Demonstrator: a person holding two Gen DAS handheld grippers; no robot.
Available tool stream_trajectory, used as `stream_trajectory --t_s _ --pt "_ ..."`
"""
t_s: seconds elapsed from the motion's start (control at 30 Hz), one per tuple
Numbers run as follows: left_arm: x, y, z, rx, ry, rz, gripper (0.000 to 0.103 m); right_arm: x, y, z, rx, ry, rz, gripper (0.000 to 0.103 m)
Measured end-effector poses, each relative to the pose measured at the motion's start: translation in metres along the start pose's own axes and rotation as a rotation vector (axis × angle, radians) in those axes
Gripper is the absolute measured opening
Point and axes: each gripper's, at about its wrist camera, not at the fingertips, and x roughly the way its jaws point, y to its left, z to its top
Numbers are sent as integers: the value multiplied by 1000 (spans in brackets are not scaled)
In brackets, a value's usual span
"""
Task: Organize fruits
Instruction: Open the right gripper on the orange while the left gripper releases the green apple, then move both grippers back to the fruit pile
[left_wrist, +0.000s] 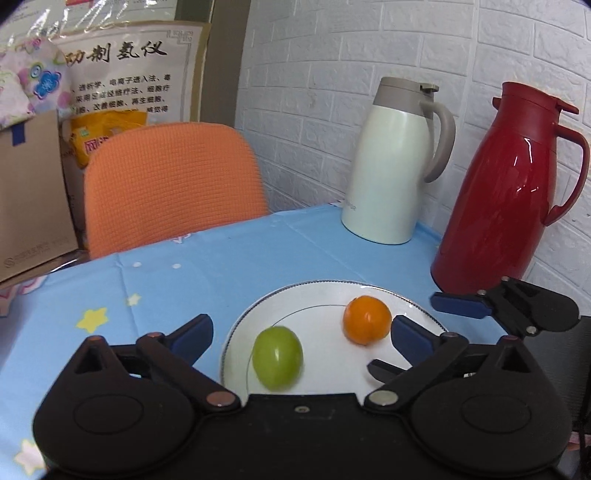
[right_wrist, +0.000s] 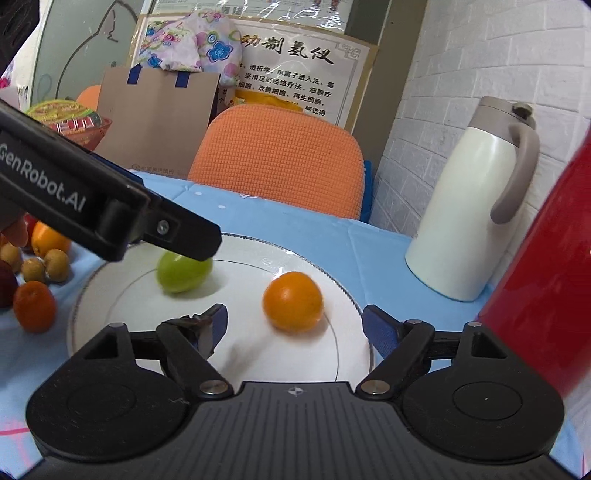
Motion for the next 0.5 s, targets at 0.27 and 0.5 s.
stream_trajectory --t_s 0.27,0.5 --pt "-52 4 -24 -54 -12 72 103 -50 20 -11 74 -27 36 103" --pt "-103 13 -67 -99 -28 136 103 -81 44 -34 145 -32 122 103"
